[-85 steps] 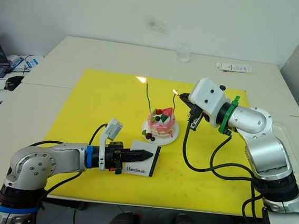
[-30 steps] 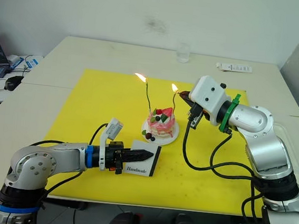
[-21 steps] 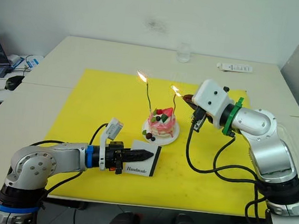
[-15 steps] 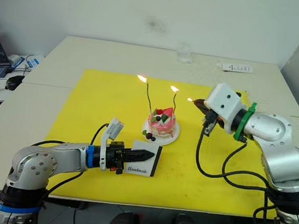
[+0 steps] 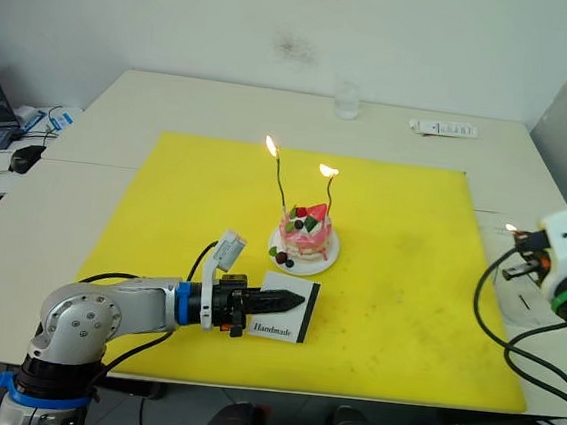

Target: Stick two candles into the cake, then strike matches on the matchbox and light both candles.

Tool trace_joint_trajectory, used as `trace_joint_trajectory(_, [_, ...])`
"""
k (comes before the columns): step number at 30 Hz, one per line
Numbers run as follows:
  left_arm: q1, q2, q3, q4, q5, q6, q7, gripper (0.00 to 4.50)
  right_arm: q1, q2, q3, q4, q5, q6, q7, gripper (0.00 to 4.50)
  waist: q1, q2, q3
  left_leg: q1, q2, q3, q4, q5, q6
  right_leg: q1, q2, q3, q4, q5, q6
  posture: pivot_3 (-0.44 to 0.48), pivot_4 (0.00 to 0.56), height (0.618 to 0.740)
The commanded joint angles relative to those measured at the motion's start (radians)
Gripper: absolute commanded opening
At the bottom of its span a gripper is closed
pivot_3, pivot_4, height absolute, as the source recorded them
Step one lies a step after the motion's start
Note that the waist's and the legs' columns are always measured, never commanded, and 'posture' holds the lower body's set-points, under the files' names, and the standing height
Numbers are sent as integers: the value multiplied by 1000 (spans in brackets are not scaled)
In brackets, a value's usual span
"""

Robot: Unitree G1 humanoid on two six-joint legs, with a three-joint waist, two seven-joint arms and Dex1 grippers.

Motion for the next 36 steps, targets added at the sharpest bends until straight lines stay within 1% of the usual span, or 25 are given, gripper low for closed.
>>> trace_joint_trajectory(1, [11, -13, 3, -39, -26, -7, 10, 0, -14, -36, -48, 66, -22, -13, -39, 13, -1, 0, 0, 0, 0, 0, 0, 0, 0, 0, 0, 0, 0, 0, 0, 0, 150, 740])
trace_joint_trajectory(5, [26, -24, 3, -54, -31, -8, 26, 0, -37, -45, -23, 144, -18, 15, -52, 13, -1, 0, 0, 0, 0, 0, 0, 0, 0, 0, 0, 0, 0, 0, 0, 0, 150, 740])
trace_joint_trajectory(8, [33, -26, 8, -59, -33, -9, 35, 0, -63, -36, -22, 166, -11, 31, -79, 661, -1, 0, 0, 0, 0, 0, 0, 0, 0, 0, 0, 1, 0, 0, 0, 0, 150, 740])
trace_joint_trajectory(12, [40, -22, 13, -61, -37, -12, 43, 0, -72, -31, -19, 166, -11, 16, -97, 2005, -1, 1, 0, 0, 0, 0, 0, 0, 0, 0, 0, 1, 0, 0, 0, 0, 150, 740])
trace_joint_trajectory(13, [41, -22, 13, -61, -37, -13, 45, 0, -71, -30, -19, 163, -12, 6, -99, 2421, -1, 1, 0, 0, 0, 0, 0, 0, 0, 0, 0, 1, 0, 0, 0, 0, 150, 740])
trace_joint_trajectory(18, [36, -17, 12, -53, -34, -16, 45, 0, -64, -27, -27, 148, -3, 11, -109, 4212, -1, 1, 0, 0, 0, 0, 0, 0, 0, 0, 0, 1, 0, 0, 0, 0, 150, 740])
trace_joint_trajectory(19, [34, -16, 11, -50, -31, -17, 44, 0, -59, -28, -29, 146, -4, 9, -108, 4485, -1, 1, 0, 0, 0, 0, 0, 0, 0, 0, 0, 1, 0, 0, 0, 0, 150, 740])
trace_joint_trajectory(24, [23, -16, 10, -41, -27, -18, 45, 0, -48, -26, -45, 124, 5, -43, -102, 4485, -1, 1, 0, 0, 0, 1, 0, 0, 0, 0, 0, 1, 0, 0, 0, 0, 150, 740])
trace_joint_trajectory(27, [15, -14, 13, -37, -34, -8, 50, 0, -33, -25, -49, 78, 27, -86, -67, 4485, -1, 1, 0, 0, 0, 0, 0, 0, 0, 0, 0, 1, 0, 0, 0, 0, 150, 740])
trace_joint_trajectory(32, [-10, -28, 25, -40, -107, 56, 134, 0, 16, -37, -34, -81, 121, -178, 84, 4485, -1, 1, 0, 0, 0, 0, 0, 0, 0, 0, 1, 1, 0, 0, 0, 0, 150, 740])
trace_joint_trajectory(36, [-33, -61, 21, -23, -97, 80, 270, 0, 22, -66, 3, -211, 238, -210, 237, 4485, -1, 1, 0, 0, 0, 0, 0, 0, 0, 0, 0, 1, 0, 0, 0, 0, 150, 740])
